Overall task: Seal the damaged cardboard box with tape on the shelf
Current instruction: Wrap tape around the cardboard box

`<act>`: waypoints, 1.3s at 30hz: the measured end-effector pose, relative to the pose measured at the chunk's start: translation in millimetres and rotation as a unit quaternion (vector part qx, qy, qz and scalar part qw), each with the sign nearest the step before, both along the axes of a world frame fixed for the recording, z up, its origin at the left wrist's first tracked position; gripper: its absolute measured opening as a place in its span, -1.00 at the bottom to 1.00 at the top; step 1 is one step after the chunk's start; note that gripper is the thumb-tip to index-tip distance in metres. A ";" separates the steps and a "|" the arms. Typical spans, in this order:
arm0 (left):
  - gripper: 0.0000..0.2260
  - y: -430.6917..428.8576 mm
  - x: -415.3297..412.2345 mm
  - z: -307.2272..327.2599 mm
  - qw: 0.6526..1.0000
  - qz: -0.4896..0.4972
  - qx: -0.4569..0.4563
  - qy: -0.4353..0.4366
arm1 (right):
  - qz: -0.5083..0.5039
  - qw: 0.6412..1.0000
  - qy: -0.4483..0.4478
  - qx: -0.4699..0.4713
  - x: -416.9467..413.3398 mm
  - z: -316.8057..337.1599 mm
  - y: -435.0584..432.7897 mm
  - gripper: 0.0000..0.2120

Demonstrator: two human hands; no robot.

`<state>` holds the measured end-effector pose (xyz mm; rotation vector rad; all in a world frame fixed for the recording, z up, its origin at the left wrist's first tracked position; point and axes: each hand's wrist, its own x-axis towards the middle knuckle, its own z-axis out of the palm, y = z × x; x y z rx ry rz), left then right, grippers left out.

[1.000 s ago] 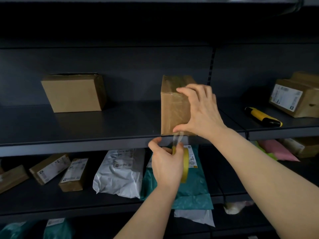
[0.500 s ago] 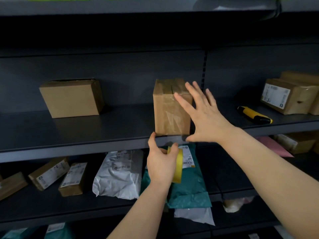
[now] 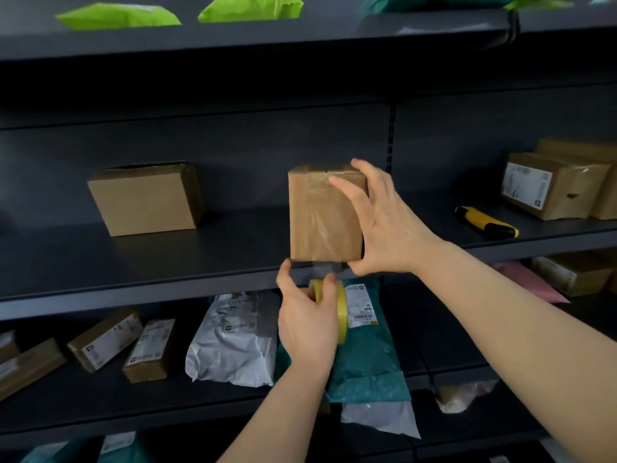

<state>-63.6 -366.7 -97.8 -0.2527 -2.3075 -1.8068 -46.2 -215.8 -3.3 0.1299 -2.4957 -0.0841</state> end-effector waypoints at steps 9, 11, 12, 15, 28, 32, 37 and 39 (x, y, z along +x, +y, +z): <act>-0.54 -26.2 9.5 64.2 0.994 -0.062 0.092 0.022 | 0.035 0.987 -0.019 -0.158 17.3 51.6 -22.7 0.26; -0.67 -34.5 15.2 81.8 0.992 -0.070 0.105 0.022 | 0.022 0.984 -0.039 -0.173 22.1 65.0 -24.4 0.25; -0.68 -38.8 17.4 90.8 0.991 -0.076 0.109 0.017 | 0.021 0.982 -0.047 -0.181 24.1 71.4 -24.1 0.25; -0.69 -49.5 16.8 111.3 0.988 -0.106 0.113 -0.020 | 0.012 0.983 -0.065 -0.169 26.7 84.0 -21.8 0.24; -0.83 -67.7 20.2 103.8 0.994 -0.101 0.037 -0.012 | -0.014 0.996 -0.007 -0.091 1.7 35.2 -21.8 0.31; -0.88 -79.3 25.7 118.3 0.994 -0.080 0.038 0.055 | -0.038 0.998 -0.005 -0.056 -12.3 31.4 -22.7 0.30; -0.88 -77.6 20.5 108.2 0.993 -0.070 -0.028 0.091 | -0.015 0.997 -0.002 -0.071 -16.2 43.1 -27.2 0.30; -0.87 -74.6 17.5 103.0 0.995 -0.055 -0.023 0.077 | 0.009 0.997 -0.006 -0.078 -15.0 48.8 -27.8 0.28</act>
